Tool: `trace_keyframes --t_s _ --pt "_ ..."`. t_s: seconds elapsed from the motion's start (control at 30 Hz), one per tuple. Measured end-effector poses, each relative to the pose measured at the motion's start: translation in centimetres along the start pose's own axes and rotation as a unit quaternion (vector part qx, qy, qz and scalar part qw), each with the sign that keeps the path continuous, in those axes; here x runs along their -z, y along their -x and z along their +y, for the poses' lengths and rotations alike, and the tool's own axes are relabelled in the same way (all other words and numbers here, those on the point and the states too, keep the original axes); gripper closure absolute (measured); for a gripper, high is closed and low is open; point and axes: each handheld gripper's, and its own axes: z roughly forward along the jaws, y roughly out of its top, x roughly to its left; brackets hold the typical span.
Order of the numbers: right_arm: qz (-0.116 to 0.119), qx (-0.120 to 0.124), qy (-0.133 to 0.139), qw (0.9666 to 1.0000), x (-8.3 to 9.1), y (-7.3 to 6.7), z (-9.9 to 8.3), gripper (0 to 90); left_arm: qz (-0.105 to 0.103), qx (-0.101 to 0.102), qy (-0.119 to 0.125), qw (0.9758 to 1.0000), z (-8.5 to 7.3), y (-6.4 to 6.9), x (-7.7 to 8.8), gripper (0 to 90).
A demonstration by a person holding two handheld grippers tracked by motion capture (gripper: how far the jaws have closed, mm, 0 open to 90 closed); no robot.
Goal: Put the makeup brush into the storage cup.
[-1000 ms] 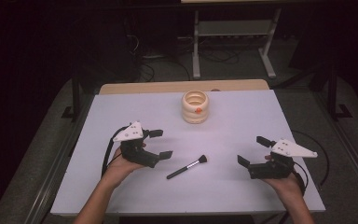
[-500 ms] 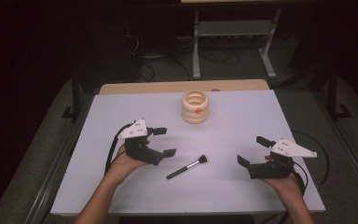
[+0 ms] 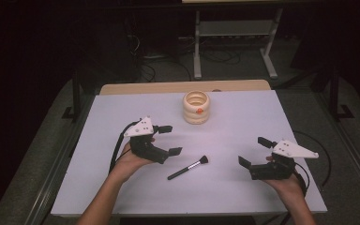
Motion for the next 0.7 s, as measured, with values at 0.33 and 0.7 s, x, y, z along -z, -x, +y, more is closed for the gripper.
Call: trace_keyframes --t_s 0.33,0.7 --pt "0.0 -0.003 0.0 1.0 0.0 0.0 0.0 0.0 -0.003 0.0 0.005 1.0 0.5 -0.1 -0.9 12.2" --pt "-0.001 -0.002 -0.001 1.0 0.0 0.1 0.0 0.0 -0.013 0.005 0.013 0.9998 1.0 -0.1 -2.2 12.4"
